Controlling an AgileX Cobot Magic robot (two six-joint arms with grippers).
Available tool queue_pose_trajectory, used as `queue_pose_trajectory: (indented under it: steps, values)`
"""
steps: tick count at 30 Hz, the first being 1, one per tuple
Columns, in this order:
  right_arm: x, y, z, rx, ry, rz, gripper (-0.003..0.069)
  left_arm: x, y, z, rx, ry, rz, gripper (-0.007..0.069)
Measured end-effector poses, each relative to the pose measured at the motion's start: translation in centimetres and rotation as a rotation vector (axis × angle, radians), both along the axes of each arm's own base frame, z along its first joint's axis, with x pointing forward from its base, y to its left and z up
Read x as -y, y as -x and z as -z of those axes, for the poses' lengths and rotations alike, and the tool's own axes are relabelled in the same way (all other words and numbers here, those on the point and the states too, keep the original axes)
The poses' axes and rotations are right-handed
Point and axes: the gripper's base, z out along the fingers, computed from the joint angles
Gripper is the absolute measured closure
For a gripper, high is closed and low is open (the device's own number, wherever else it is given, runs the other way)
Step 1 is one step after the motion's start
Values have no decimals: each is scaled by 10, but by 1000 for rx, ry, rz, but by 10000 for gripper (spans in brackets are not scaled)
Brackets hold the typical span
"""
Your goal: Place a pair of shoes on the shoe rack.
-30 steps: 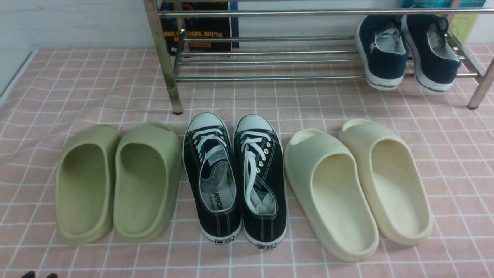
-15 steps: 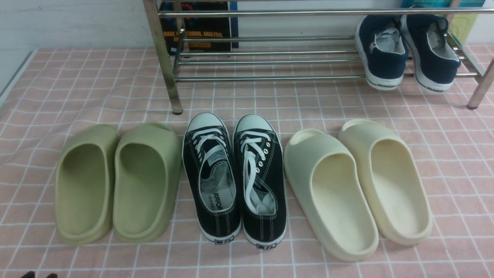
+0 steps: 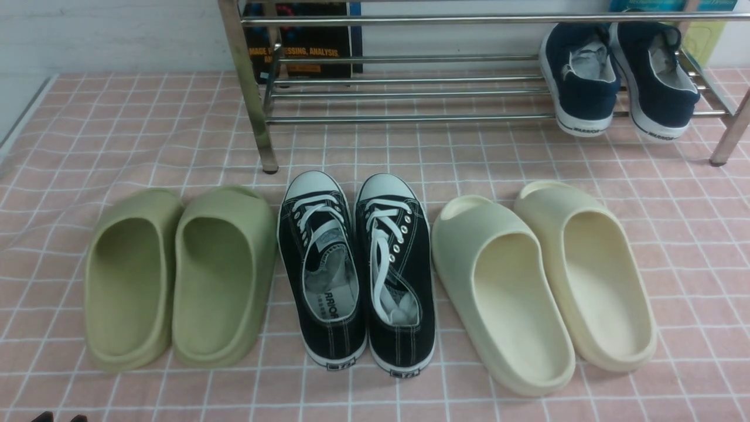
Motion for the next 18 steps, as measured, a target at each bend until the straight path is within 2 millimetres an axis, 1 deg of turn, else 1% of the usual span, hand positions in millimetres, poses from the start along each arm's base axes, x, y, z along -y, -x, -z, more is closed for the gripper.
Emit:
queue_pose_trajectory:
  steps: [18]
  values:
    - [0, 0, 0, -1, -1, 0, 621, 0, 0, 0, 0, -1, 0, 385]
